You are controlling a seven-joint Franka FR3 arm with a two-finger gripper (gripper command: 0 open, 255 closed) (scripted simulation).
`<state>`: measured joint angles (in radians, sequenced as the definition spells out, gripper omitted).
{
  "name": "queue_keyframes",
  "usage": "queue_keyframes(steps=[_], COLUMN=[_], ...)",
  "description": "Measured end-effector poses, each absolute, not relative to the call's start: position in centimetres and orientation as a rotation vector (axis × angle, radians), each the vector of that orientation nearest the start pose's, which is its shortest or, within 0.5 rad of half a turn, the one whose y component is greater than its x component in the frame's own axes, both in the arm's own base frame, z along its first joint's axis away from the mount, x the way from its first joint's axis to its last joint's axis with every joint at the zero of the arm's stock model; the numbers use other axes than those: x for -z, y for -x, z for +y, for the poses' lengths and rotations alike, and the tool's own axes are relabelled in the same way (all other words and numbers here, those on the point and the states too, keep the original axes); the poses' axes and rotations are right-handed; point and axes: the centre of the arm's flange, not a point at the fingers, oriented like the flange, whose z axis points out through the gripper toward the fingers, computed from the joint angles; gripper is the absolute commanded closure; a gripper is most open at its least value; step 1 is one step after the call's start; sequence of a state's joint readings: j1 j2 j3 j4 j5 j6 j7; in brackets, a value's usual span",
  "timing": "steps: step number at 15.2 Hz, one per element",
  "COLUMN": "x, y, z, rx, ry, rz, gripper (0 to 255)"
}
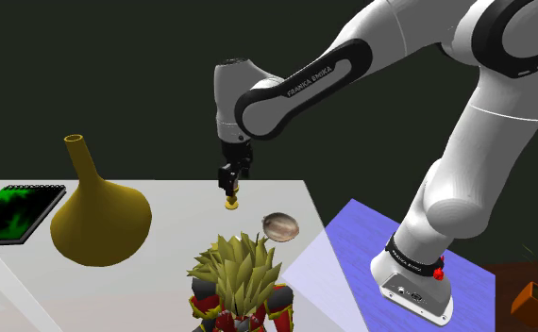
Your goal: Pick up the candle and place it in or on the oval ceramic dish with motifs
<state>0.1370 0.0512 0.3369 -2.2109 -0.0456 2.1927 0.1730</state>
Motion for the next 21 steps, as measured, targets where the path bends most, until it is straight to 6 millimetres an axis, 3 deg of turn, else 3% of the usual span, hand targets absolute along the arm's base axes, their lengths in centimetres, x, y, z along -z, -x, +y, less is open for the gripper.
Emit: queue_keyframes(steps=[4, 5, 15, 21], x=[-35.1, -35.1, -35.1, -37.7], y=[-47.0, -47.0, -47.0, -47.0], z=[23.8, 23.8, 23.9, 23.9], rx=[-0.09, -0.09, -0.089, -0.089], ry=[3.137, 3.137, 3.136, 3.137], rz=[-0.52, -0.52, -0.521, -0.52], gripper=[0, 255, 255, 255])
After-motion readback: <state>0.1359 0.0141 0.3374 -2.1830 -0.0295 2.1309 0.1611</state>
